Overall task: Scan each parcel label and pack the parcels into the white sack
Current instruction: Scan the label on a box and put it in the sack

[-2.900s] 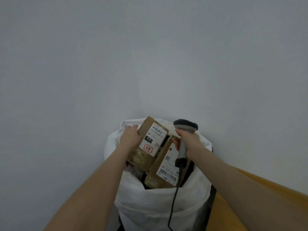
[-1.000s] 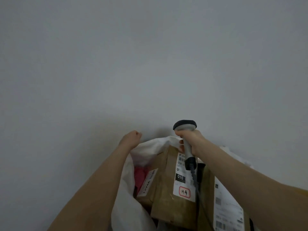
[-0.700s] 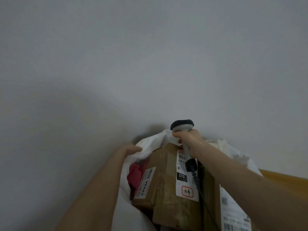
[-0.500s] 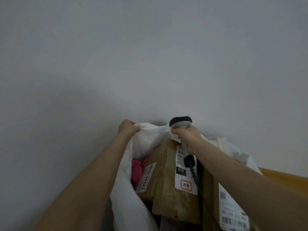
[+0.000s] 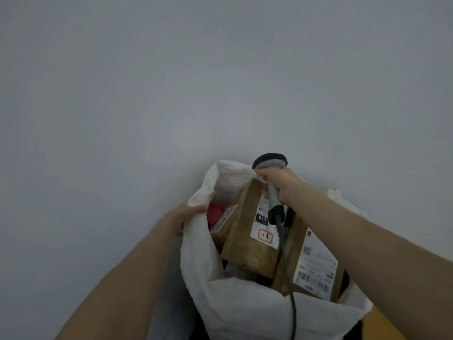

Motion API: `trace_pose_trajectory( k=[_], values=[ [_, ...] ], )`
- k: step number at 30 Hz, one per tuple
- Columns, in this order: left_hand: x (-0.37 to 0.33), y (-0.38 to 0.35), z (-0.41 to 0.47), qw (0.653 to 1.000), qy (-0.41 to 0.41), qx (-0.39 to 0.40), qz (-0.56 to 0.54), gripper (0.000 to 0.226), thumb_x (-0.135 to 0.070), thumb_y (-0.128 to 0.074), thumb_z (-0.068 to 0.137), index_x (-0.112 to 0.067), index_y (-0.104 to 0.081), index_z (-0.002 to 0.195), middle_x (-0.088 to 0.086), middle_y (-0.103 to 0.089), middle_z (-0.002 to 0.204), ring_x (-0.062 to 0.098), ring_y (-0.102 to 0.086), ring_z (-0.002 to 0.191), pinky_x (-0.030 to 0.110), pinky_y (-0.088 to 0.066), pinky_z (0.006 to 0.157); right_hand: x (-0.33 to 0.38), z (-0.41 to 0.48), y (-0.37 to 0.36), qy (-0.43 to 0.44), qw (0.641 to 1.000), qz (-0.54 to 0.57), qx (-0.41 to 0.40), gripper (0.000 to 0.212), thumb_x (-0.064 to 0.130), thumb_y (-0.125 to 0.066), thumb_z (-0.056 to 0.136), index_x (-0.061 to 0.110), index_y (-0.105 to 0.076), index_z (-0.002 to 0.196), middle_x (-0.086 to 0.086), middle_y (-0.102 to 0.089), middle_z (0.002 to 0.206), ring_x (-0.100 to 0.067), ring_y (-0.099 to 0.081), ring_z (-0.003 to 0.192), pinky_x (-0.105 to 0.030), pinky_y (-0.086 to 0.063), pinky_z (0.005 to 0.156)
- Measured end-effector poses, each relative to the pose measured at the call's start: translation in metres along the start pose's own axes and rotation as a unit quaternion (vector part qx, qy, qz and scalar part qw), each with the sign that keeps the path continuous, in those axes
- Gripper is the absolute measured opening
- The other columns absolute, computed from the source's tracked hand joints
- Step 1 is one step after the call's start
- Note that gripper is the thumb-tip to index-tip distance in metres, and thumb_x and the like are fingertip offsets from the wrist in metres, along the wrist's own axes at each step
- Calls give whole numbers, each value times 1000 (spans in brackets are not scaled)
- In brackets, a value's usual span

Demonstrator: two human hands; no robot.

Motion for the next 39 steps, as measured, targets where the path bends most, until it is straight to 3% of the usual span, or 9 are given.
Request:
trace_pose_trajectory(
  k=[6,12,16,19,23,26,29,35,39],
  values=[
    [-19,9,-54,937,-191,-267,-123,35,-4,-67,77,-7,-66,111,13,-66,108,29,-62,102,31,-50,83,-25,-40,17,-12,997,46,60,30,16,-75,83,6,-52,98,-9,-52,76,-19,-52,59,-23,-45,40],
    [-1,-22,-83,956,-191,-204,-85,75,-12,-70,81,-6,-31,145,18,-42,142,35,-45,127,44,-40,105,-34,-69,31,-18,997,41,67,36,19,-76,82,5,-52,104,-11,-54,84,-22,-55,72,-32,-50,63],
    [26,-41,-97,967,-64,-246,21,88,-45,-70,80,-3,-27,144,22,-35,142,38,-38,129,46,-37,106,-37,-90,43,-8,998,29,64,37,19,-75,83,2,-55,109,-13,-62,79,-19,-61,52,-26,-47,44],
    [50,-64,-111,986,-23,-165,2,81,-51,-63,84,-1,-33,140,20,-43,133,36,-46,119,44,-48,91,-56,-109,53,-11,998,26,55,25,17,-73,85,4,-54,95,-11,-60,68,-16,-57,47,-24,-47,43],
    [58,-78,-128,980,-113,-121,-114,42,-14,-64,87,5,-49,122,21,-56,113,34,-57,99,41,-56,73,-82,-131,66,2,999,29,44,22,13,-74,83,6,-54,90,-11,-61,69,-17,-57,53,-28,-49,51],
    [29,-59,-144,939,-196,-221,-177,55,-15,-69,82,1,-45,128,22,-57,123,36,-58,109,46,-54,87,-90,-145,77,-1,999,35,27,19,12,-75,82,3,-60,89,-9,-61,66,-16,-56,51,-26,-47,47],
    [21,-63,-164,934,-252,-243,-69,69,-22,-69,83,-6,-34,140,19,-48,132,36,-53,116,41,-47,95,-97,-159,90,2,999,47,4,18,11,-74,82,5,-58,77,-8,-56,58,-16,-54,47,-22,-42,43],
    [53,-143,-208,775,-539,-202,261,42,-33,-70,83,-15,-60,120,8,-50,120,23,-51,107,34,-47,91,-119,-179,127,9,993,102,-57,18,13,-73,84,6,-56,84,-9,-57,62,-17,-53,48,-23,-46,45],
    [74,-205,-217,640,-628,-65,439,73,-54,-72,73,-30,-44,136,8,-40,141,26,-40,128,44,-35,109,-135,-180,161,2,986,122,-116,19,14,-74,83,4,-58,87,-10,-59,66,-20,-55,54,-30,-49,55]
  ],
)
Point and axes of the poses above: each hand's wrist, its own z-axis towards the middle knuckle, its own y-axis out of the back of the hand, x = y × z, the point moved 1 cm from there along z, towards the middle knuckle
